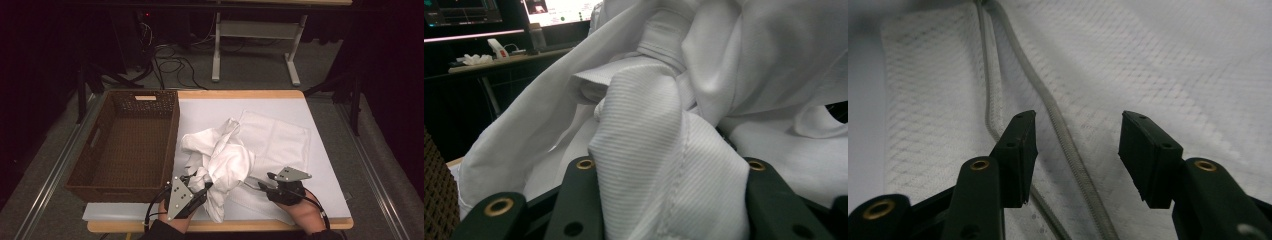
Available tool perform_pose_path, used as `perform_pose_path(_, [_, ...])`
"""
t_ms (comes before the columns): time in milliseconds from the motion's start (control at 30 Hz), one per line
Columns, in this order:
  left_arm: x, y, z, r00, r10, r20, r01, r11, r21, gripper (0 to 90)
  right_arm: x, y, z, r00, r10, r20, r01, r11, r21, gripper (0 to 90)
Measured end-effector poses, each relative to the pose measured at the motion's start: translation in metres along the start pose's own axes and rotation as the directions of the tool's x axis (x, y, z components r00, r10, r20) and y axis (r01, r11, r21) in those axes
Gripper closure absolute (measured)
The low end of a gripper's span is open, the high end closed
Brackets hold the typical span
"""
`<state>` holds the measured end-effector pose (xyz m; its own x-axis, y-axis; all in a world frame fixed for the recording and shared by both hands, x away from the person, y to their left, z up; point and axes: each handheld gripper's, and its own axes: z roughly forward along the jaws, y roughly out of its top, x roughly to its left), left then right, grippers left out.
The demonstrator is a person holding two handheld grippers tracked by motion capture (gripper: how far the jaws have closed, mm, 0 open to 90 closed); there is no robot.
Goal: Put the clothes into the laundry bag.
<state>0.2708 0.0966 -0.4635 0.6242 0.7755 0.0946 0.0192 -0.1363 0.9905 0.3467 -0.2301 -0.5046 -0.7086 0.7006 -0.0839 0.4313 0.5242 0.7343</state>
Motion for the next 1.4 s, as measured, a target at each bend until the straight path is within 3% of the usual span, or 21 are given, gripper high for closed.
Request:
perform_pose_path(100, [0.000,-0.001,0.000,1.0000,0.004,0.004,-0.004,1.0000,0.007,63.3,0.003,0.001,0.008,0.9999,-0.013,0.011,0.012,0.999,0.050,49.8])
perform_pose_path(233, [-0.001,-0.001,0.001,1.0000,0.002,0.006,-0.002,0.9999,0.012,63.3,0.004,0.002,0.011,0.9981,-0.039,0.048,0.036,0.998,0.052,58.3])
perform_pose_path(367, [-0.001,-0.002,0.001,1.0000,-0.002,0.004,0.002,0.9999,0.016,63.3,-0.002,0.004,0.009,0.9963,-0.013,0.085,0.011,1.000,0.028,69.7])
perform_pose_path(500, [-0.001,-0.002,0.001,1.0000,-0.004,0.002,0.004,0.9999,0.015,63.3,-0.014,0.003,0.003,0.9933,0.060,0.099,-0.059,0.998,-0.014,73.5])
perform_pose_path(633, [0.000,-0.002,0.001,1.0000,-0.009,-0.004,0.009,0.9999,0.013,63.3,-0.023,-0.003,-0.001,0.9916,0.089,0.094,-0.088,0.996,-0.009,74.5])
perform_pose_path(867, [0.000,-0.002,0.000,0.9999,-0.013,-0.003,0.013,0.9998,0.016,63.3,-0.023,-0.005,0.000,0.9968,0.079,0.014,-0.079,0.997,0.021,73.7])
perform_pose_path(967, [-0.001,-0.002,0.000,1.0000,-0.008,0.001,0.008,0.9998,0.016,63.3,-0.022,-0.002,0.005,0.9980,0.061,0.018,-0.062,0.998,0.033,73.0])
perform_pose_path(1100, [-0.002,-0.001,0.000,1.0000,-0.003,0.007,0.002,0.9999,0.016,63.3,-0.021,-0.002,0.007,0.9984,0.040,0.040,-0.042,0.998,0.049,83.5])
perform_pose_path(1133, [-0.002,-0.001,0.000,1.0000,-0.002,0.008,0.002,0.9999,0.016,63.3,-0.021,-0.002,0.007,0.9986,0.036,0.039,-0.037,0.998,0.044,87.5])
perform_pose_path(1267, [-0.006,0.002,-0.002,0.9996,0.005,0.027,-0.005,1.0000,0.003,63.3,-0.020,0.000,0.001,0.9981,0.056,0.026,-0.056,0.998,0.004,89.3])
perform_pose_path(1400, [-0.020,0.003,0.000,0.9970,0.032,0.070,-0.032,0.9995,0.003,63.3,-0.019,0.001,-0.003,0.9986,0.048,0.021,-0.048,0.999,-0.024,89.3])
